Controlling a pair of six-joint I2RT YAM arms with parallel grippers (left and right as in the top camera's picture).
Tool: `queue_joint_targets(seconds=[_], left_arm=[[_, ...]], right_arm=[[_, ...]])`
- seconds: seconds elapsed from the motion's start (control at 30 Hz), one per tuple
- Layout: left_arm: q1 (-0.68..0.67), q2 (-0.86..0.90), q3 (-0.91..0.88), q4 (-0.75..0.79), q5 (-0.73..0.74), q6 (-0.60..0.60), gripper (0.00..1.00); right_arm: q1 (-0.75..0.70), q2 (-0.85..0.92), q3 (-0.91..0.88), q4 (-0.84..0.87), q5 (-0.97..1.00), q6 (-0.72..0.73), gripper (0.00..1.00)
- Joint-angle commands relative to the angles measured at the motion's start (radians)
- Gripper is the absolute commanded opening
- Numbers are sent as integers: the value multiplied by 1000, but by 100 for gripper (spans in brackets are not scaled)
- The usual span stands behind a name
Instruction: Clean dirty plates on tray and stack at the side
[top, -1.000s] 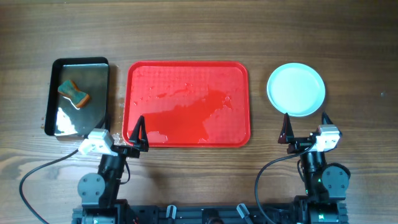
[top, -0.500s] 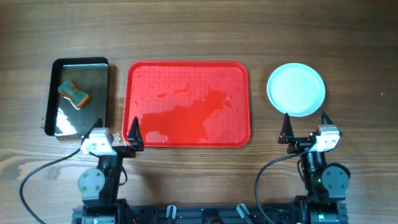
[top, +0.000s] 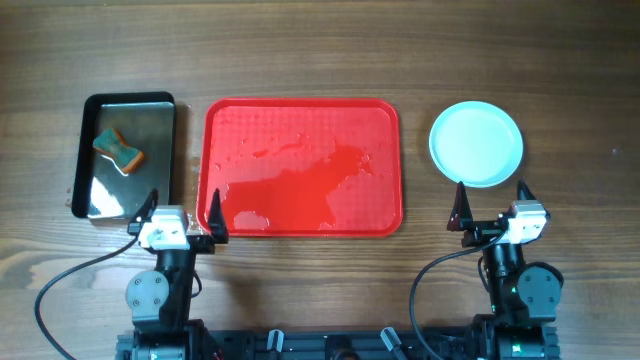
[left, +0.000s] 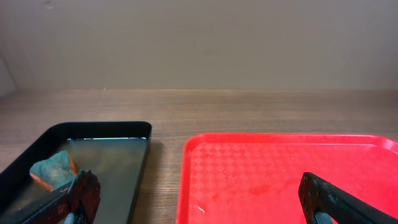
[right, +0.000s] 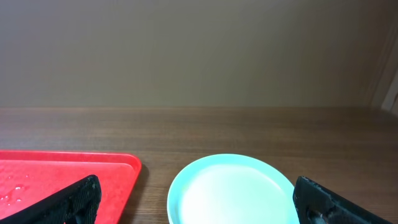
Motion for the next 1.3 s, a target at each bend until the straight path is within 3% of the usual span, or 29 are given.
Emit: queue_joint_targets(seconds=[0.0,1.27], left_arm=[[6,-10,-5,-9,-25,24,100],[6,-8,-5,-5,-28,23,100]], right_arm=[[-4,-9,-1,2,13,16,100],[-4,-9,-1,2,13,16,100]])
